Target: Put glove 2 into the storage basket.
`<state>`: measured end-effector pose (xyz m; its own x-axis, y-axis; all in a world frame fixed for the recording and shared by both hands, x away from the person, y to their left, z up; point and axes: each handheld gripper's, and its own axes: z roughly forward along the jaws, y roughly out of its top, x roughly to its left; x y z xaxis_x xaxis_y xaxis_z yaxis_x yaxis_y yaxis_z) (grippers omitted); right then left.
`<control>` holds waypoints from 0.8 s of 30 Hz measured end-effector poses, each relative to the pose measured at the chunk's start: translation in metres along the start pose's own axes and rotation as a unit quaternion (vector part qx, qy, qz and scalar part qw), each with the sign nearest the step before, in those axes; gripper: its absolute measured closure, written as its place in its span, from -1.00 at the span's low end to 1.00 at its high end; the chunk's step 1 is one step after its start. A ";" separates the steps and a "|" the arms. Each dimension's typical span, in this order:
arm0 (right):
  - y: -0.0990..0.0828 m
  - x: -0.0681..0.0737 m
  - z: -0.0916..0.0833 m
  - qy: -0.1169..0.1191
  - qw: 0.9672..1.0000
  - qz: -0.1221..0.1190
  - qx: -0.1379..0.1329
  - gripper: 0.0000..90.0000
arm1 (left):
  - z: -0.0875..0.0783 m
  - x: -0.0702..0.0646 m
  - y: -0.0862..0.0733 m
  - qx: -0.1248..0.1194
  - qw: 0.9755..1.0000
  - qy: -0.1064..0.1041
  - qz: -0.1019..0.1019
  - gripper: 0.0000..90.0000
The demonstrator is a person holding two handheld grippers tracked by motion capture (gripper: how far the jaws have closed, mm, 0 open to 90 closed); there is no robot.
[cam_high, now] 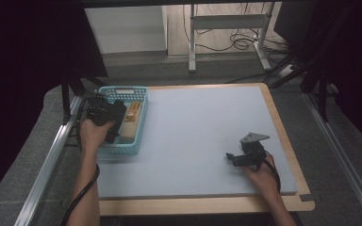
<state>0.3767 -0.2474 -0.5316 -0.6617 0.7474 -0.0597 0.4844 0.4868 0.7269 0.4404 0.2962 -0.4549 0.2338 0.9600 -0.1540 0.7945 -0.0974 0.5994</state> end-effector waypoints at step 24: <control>0.000 0.000 0.000 0.000 1.000 0.000 0.001 -0.65 | -0.028 -0.014 -0.017 -0.041 0.998 -0.019 0.035 -0.78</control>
<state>0.3767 -0.2474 -0.5316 -0.6613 0.7477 -0.0602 0.4850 0.4873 0.7261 0.4079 0.2919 -0.4405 0.3098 0.9407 -0.1385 0.7267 -0.1403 0.6725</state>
